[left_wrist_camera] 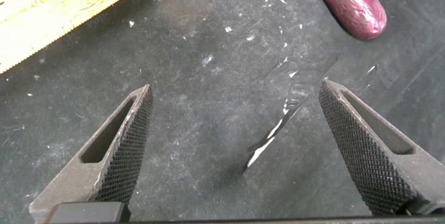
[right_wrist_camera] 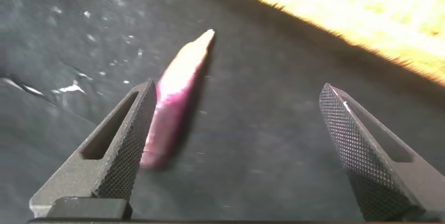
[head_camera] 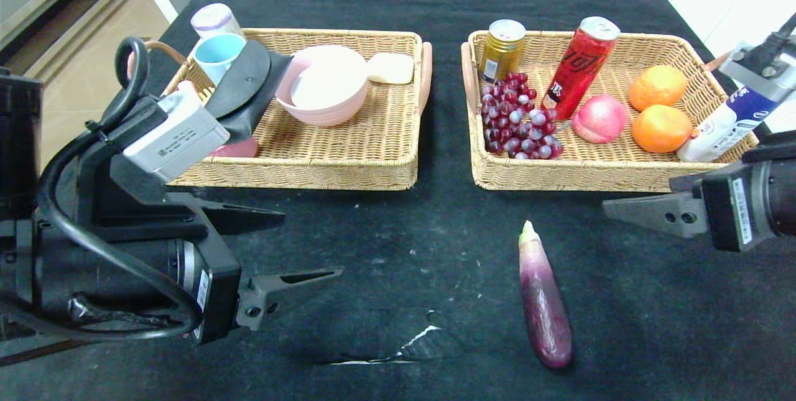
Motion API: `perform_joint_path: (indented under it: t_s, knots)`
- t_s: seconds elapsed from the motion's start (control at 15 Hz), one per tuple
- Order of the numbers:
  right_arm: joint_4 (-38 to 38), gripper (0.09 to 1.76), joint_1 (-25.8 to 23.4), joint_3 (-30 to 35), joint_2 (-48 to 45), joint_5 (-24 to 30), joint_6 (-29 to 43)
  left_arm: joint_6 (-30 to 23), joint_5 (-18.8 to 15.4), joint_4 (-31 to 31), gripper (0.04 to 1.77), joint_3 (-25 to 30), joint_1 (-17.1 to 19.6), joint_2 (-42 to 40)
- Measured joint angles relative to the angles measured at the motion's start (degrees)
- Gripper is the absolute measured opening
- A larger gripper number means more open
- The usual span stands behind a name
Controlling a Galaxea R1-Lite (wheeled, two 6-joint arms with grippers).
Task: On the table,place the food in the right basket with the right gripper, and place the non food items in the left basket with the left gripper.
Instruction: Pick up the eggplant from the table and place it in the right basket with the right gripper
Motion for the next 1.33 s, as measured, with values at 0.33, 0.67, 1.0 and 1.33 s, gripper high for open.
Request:
perform_joint_path:
  t_s: [0.33,0.67,1.0,1.33]
  knots:
    - [0.1,1.71,7.9,0.9,4.0,-6.1,6.6,-0.1,0.2,-0.3,1.72,0.0,0.0,0.6]
    - [0.1,1.71,12.7,3.8,7.5,-10.9,9.2,0.0,0.2,-0.3,1.72,0.0,0.0,0.7]
    - [0.0,1.71,14.3,4.7,11.4,-12.5,10.7,0.0,0.2,-0.3,1.72,0.0,0.0,0.2]
    - [-0.1,1.71,17.0,4.8,14.6,-16.7,12.0,0.0,0.2,-0.3,1.72,-0.1,0.0,0.0]
